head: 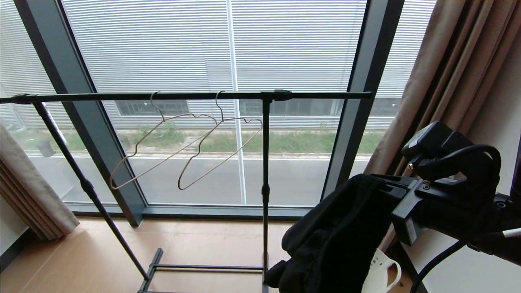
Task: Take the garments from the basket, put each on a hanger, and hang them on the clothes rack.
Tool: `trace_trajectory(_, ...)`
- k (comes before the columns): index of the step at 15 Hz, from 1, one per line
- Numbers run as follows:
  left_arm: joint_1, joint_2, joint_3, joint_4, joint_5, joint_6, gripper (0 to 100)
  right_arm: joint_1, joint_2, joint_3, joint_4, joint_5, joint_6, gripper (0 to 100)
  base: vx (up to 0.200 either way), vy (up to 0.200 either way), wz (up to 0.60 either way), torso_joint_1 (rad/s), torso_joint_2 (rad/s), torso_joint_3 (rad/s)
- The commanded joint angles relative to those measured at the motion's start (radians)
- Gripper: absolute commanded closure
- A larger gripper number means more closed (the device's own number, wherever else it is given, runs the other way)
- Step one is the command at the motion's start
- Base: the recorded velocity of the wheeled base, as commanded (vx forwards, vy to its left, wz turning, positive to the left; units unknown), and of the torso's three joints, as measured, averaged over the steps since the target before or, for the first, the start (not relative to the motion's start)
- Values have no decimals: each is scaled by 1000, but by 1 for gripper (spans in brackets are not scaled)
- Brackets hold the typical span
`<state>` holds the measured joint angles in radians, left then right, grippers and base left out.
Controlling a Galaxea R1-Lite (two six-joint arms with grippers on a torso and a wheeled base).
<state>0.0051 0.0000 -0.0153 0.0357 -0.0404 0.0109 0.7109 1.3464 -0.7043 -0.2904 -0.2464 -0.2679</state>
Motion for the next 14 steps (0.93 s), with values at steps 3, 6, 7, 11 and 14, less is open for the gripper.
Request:
trace_trajectory(3,-1,0,0,3,1,0,0,-1,0,6,-26,-1,-1,100,0,200,0,-14,-6,7)
trace_trajectory(6,-1,0,-2,3,1,0,0,-1,0,11,-27,-1,-1,100,0,200,0,10,6,4)
trace_trajectory(7,-1,0,-2,3,1,0,0,-1,0,11,-27,-1,-1,100,0,200,0,-2,7,-2)
trace_trajectory(11,-1,0,-2,3,1,0,0,-1,0,11,-27,-1,-2,100,0,200,0,6,1,2)
trace_trajectory(14,-1,0,-2,3,1,0,0,-1,0,11,-27,-1,-2,100,0,200,0,2,2,1)
